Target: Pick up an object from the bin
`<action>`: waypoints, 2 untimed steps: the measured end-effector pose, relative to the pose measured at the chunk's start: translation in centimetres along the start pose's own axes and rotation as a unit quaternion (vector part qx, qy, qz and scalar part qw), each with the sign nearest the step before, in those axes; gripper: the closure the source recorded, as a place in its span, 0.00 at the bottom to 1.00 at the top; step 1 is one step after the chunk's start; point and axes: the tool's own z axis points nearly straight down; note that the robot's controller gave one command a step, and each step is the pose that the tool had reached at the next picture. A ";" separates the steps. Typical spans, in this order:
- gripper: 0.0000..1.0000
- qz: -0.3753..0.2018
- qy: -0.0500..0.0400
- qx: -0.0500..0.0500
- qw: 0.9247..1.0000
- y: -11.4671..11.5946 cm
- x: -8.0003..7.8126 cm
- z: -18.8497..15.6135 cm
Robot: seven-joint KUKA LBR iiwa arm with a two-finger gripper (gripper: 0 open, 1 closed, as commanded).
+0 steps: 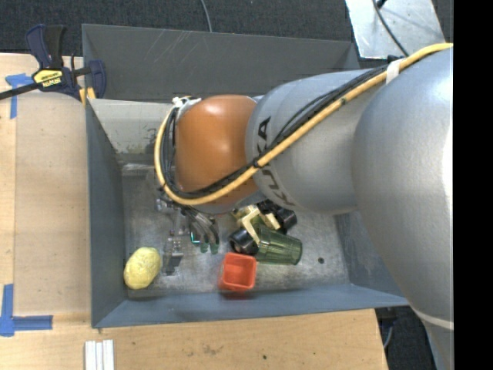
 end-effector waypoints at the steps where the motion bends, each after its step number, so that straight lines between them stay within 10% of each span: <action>1: 0.00 0.001 -0.003 -0.001 1.000 0.0 -0.2 -0.4; 2: 0.00 -0.026 -0.006 -0.001 1.000 0.5 -0.4 0.8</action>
Offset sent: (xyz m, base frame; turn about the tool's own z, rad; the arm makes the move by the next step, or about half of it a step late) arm 0.0025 0.0264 -0.0647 -0.2351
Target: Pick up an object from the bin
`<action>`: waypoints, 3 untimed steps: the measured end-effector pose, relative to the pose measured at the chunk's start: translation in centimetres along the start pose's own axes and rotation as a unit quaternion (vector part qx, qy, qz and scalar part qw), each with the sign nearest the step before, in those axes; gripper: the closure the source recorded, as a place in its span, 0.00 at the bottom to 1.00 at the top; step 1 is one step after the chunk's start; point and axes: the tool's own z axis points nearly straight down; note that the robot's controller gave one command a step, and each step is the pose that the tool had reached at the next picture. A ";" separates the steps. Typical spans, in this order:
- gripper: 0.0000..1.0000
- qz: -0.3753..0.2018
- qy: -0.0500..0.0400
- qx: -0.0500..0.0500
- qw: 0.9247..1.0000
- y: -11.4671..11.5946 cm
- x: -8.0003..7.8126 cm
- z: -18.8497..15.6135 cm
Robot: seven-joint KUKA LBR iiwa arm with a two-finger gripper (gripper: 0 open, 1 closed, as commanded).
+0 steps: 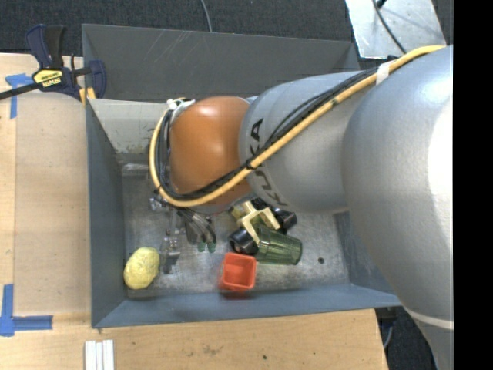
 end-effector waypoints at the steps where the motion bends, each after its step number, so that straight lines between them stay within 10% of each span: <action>1: 0.00 -0.158 0.003 0.000 0.987 1.4 0.5 4.3; 2: 0.00 -0.234 0.002 -0.001 0.972 0.6 1.9 6.4; 3: 1.00 -0.295 -0.001 -0.001 0.955 1.8 1.0 6.2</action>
Offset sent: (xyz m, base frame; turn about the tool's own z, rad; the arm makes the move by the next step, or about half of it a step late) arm -0.0201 0.0039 -0.0658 -0.4710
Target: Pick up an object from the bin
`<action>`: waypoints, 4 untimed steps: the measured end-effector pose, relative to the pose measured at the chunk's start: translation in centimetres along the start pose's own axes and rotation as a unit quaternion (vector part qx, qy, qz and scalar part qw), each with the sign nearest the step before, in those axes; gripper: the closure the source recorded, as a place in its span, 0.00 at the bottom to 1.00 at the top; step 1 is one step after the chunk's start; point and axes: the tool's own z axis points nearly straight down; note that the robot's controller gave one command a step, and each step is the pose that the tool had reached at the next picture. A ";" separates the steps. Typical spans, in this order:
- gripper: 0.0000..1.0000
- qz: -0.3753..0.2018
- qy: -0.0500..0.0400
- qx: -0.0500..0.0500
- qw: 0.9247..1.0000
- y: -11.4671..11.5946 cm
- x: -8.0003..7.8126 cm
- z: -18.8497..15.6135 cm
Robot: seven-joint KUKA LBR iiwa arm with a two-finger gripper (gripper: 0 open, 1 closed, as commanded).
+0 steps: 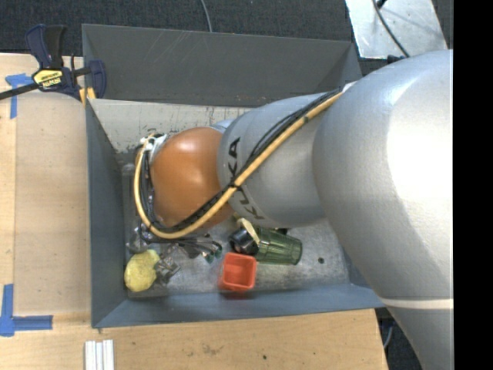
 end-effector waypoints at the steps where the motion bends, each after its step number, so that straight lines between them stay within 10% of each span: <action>1: 1.00 0.000 0.000 0.000 1.000 0.0 0.0 0.0; 2: 1.00 0.010 0.002 -0.001 1.000 0.9 0.0 -14.6; 3: 0.00 0.010 0.003 -0.001 1.000 0.9 0.1 -14.5; 4: 0.00 0.010 0.003 -0.001 1.000 0.9 0.1 -14.6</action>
Offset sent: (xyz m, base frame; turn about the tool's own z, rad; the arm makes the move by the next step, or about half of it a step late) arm -0.0079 0.0062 0.1449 0.0179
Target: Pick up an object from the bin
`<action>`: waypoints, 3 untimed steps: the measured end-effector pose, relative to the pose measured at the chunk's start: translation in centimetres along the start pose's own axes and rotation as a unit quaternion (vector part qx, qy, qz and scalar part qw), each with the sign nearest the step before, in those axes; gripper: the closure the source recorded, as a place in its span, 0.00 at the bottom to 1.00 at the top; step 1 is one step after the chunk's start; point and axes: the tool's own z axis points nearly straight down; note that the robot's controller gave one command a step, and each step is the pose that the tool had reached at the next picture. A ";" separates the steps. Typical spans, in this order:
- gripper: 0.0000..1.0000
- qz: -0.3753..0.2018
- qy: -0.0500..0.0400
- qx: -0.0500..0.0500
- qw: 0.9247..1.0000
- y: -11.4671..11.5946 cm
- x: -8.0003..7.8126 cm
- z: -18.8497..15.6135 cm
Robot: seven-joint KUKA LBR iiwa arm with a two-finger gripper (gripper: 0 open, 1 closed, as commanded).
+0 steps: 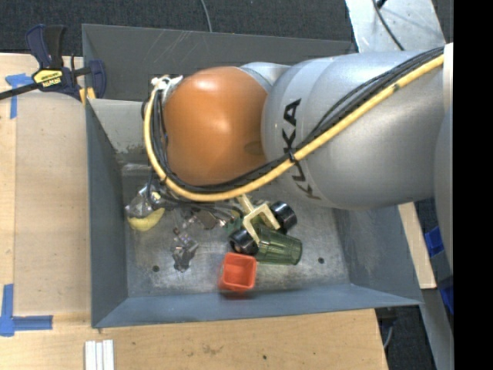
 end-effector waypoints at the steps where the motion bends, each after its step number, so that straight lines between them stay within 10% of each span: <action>1: 0.00 -0.047 -0.003 0.001 0.999 -1.7 -0.6 4.2; 3: 0.00 -0.080 -0.007 0.004 0.997 -6.3 -4.2 6.0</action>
Offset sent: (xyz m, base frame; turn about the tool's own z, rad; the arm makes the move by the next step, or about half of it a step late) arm 0.0575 -0.0405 -0.0188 -0.0921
